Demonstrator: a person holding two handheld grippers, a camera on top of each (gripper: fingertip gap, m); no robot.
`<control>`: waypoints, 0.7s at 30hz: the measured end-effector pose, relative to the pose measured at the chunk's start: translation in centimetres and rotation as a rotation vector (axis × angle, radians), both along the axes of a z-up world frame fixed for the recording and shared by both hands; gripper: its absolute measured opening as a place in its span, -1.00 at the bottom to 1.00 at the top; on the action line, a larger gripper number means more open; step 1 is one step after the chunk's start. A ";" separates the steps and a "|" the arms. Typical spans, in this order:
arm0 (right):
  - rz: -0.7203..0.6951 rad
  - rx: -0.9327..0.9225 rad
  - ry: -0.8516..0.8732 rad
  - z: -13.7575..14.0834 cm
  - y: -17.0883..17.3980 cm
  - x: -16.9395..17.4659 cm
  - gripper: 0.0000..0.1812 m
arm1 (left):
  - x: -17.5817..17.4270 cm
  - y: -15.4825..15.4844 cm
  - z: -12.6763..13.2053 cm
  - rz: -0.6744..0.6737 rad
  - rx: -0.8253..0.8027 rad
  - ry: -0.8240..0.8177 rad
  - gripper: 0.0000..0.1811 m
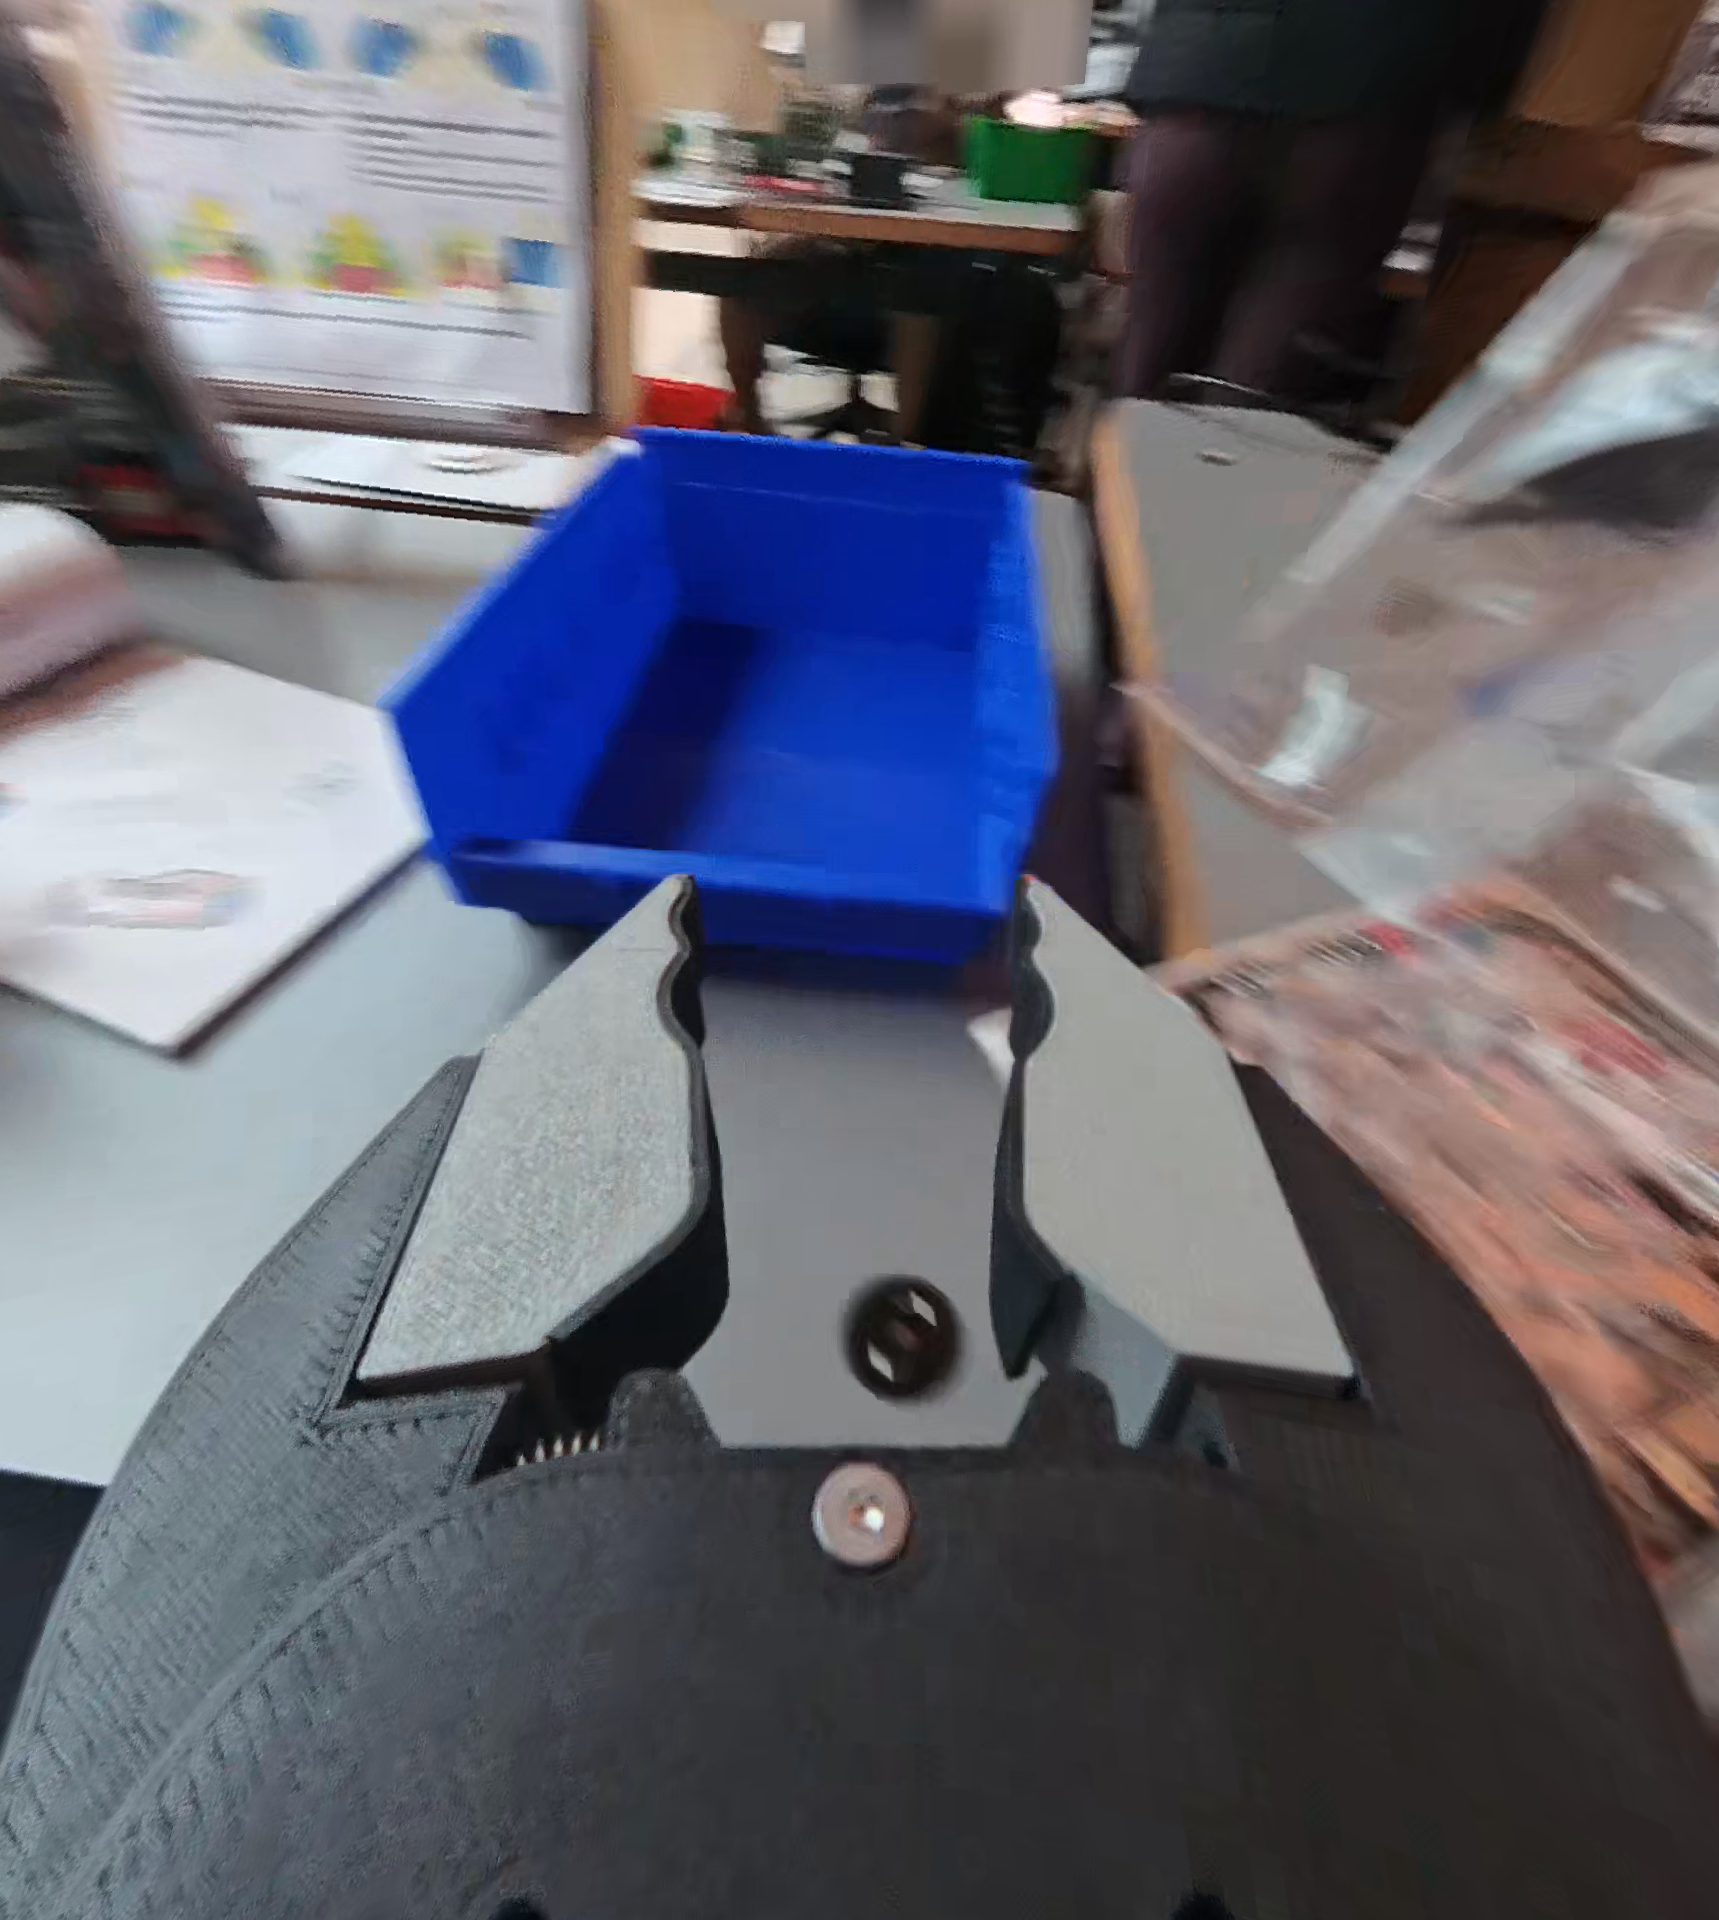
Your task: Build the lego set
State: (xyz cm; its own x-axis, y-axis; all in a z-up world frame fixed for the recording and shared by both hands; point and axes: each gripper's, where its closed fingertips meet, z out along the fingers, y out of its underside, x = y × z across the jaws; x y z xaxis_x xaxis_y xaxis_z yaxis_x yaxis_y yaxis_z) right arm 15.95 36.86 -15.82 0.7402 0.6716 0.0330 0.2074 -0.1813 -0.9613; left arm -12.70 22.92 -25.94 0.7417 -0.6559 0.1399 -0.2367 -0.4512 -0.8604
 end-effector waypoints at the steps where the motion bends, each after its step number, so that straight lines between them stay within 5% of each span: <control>1: -0.075 0.000 -0.018 -0.2 0.4 2.9 -0.40 | 0.0 -0.1 0.1 0.001 0.007 -0.006 -0.57; 5: -0.212 -0.054 0.037 -0.9 0.1 9.7 -0.29 | 0.0 -0.2 0.2 0.001 0.017 0.007 -0.52; 9: -0.174 -0.061 0.116 0.3 1.4 10.9 -0.06 | 0.4 -0.6 0.0 -0.006 0.034 0.045 -0.52; 16: -0.219 0.008 -0.139 5.9 12.5 12.3 0.06 | 0.9 -1.1 -0.9 -0.024 0.028 0.127 -0.54; 21: -0.191 -0.060 -0.472 5.9 20.6 11.8 -0.53 | 1.0 -1.1 -1.4 -0.032 -0.010 0.128 -0.54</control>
State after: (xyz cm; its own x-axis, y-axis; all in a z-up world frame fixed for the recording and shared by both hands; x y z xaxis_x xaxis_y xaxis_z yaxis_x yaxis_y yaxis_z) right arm 27.77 57.46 -9.91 0.7638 0.5367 0.3586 0.5739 -0.3105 -0.7578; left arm -11.68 21.85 -27.35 0.7325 -0.6788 0.0517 -0.3589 -0.4497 -0.8179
